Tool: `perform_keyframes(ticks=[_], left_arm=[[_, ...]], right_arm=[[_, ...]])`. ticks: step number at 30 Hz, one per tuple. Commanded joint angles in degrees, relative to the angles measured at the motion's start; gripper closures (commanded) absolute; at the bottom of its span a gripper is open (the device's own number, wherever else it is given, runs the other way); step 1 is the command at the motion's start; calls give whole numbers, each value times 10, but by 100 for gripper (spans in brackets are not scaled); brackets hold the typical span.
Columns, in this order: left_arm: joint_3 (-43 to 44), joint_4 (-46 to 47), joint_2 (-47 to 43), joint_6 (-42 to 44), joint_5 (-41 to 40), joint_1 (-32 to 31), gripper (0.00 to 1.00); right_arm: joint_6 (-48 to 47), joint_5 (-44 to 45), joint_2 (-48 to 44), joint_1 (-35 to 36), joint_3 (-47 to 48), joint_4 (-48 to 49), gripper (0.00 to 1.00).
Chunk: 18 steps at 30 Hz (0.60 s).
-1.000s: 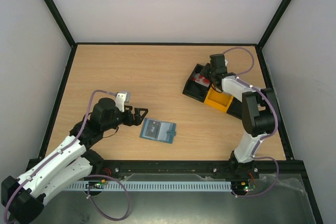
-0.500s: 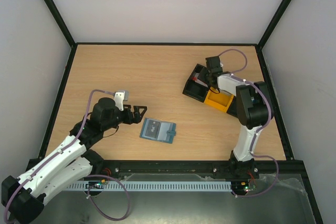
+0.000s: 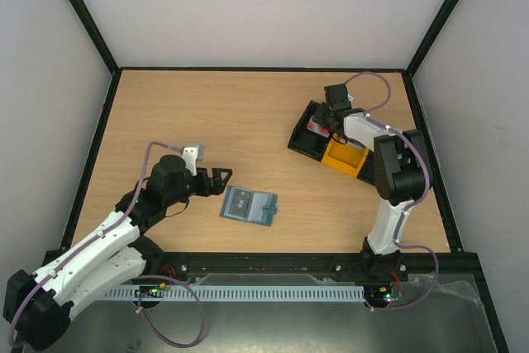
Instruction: Take the credit cards out of the card holder
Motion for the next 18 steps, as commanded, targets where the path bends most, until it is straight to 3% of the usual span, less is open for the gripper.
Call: perform_keyframes(ticks=[1,8,18], left_arm=[[-26,30,25,-16,15,3,0],[-43,65,80,-25,41,3,2],[-93,174,135,-53,90,4,11]], right_arm=[[-2,-29,-75,3,-15,-17,97],[22,-83,-195,20,-102,6,87],[107,-113,-355,101,-281,63,72]])
